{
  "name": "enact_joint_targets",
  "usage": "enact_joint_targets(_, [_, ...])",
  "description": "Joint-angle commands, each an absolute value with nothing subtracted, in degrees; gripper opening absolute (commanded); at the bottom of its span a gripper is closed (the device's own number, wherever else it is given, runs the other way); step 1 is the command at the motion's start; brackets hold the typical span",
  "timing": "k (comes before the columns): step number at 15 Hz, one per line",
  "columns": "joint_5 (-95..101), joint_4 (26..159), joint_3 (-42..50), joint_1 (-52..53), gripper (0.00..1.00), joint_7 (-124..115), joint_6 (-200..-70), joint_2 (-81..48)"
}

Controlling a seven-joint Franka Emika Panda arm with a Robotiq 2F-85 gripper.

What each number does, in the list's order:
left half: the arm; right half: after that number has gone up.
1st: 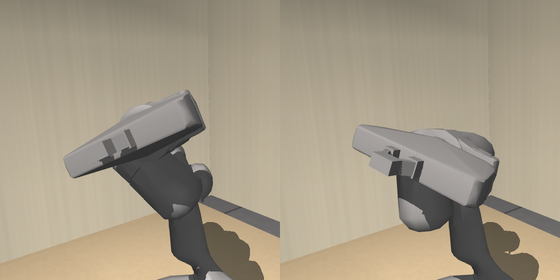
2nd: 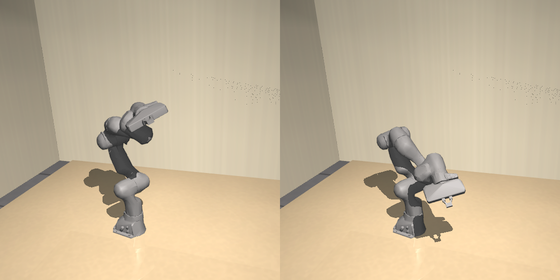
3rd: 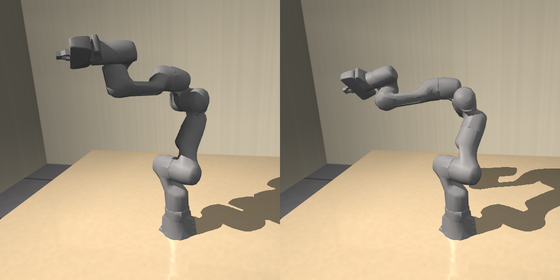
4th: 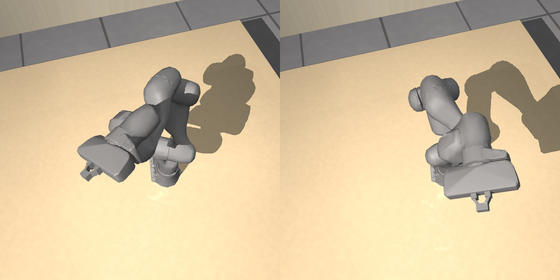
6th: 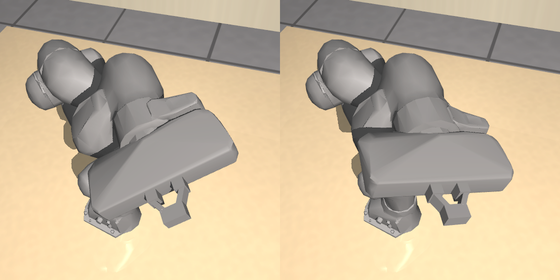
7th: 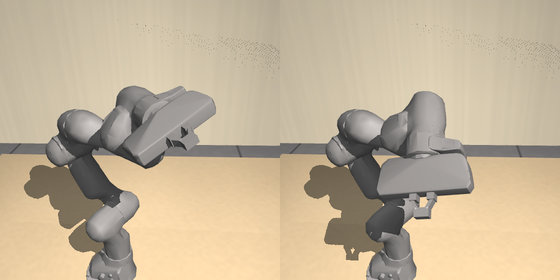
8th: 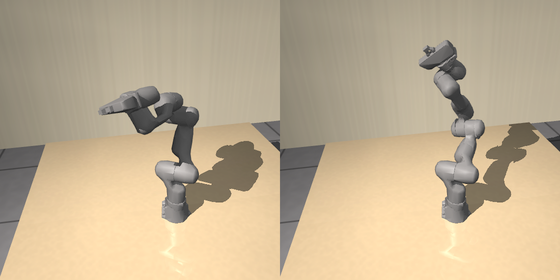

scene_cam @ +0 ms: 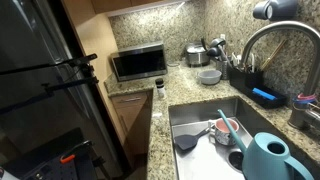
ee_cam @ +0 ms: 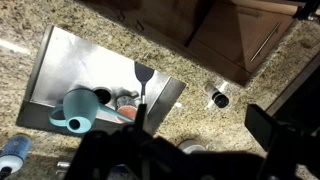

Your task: Pick up the grey object above the sink and place it on the counter-top

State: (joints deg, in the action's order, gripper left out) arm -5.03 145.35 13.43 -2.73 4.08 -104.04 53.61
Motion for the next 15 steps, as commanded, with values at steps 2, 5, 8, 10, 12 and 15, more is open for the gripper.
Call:
enact_joint_targets(2, [-5.32, 146.23, 12.25, -4.05, 1.00, 5.53, -105.04, 53.62])
enact_joint_targets(5, [-3.99, 149.36, 10.46, -3.80, 1.00, 6.11, -105.28, 54.31])
enact_joint_targets(8, [-3.92, 152.05, 8.18, -2.86, 1.00, 6.40, -103.59, 55.05])
enact_joint_targets(10, [-3.97, 153.42, 6.24, -2.14, 1.00, 6.12, -103.17, 55.72])
enact_joint_targets(12, [-3.69, 154.69, 4.15, -1.28, 1.00, 6.09, -103.72, 56.42])
enact_joint_targets(15, [-3.34, 155.31, 1.88, 0.25, 1.00, 6.48, -105.37, 56.40])
